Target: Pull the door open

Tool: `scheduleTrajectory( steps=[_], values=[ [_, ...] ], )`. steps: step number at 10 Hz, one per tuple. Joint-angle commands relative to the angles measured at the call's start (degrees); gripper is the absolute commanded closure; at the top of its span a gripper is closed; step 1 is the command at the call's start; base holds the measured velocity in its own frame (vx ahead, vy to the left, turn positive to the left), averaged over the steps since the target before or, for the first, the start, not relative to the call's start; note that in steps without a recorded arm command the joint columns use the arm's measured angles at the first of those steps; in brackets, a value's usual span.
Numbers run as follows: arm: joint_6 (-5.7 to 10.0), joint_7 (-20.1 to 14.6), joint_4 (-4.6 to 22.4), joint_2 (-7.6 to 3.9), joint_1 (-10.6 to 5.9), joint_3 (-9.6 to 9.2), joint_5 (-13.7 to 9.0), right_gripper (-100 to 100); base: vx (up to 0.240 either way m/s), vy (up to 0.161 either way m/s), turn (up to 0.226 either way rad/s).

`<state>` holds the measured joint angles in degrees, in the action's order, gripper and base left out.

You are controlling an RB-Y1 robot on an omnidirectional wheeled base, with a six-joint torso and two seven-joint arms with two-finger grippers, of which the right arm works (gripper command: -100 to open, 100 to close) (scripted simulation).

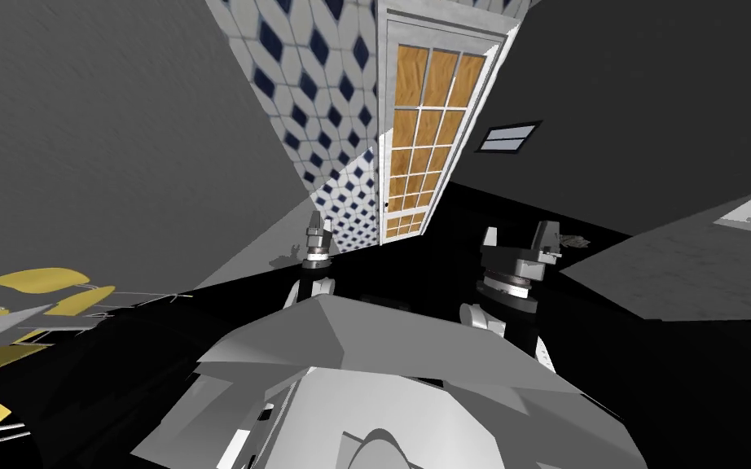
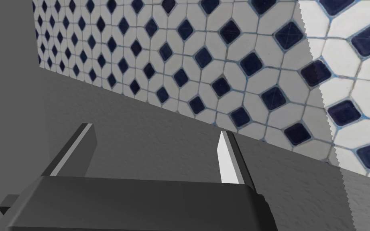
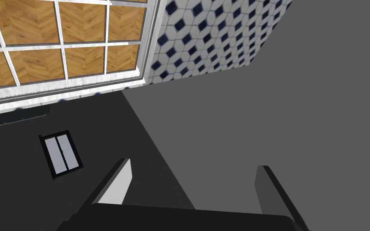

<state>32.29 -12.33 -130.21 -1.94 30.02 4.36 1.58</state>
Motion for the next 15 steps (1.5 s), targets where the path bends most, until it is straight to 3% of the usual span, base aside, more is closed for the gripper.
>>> scheduleTrajectory(
  steps=[1, 15],
  values=[
    [0.45, -1.69, 1.29, -0.27, 0.10, -0.02, -0.48, -100, 0.120, -0.002, 0.174],
    [4.82, -16.71, 15.35, -2.55, 0.01, 1.58, -5.79, -100, 0.100, -0.006, 0.165]
  ],
)
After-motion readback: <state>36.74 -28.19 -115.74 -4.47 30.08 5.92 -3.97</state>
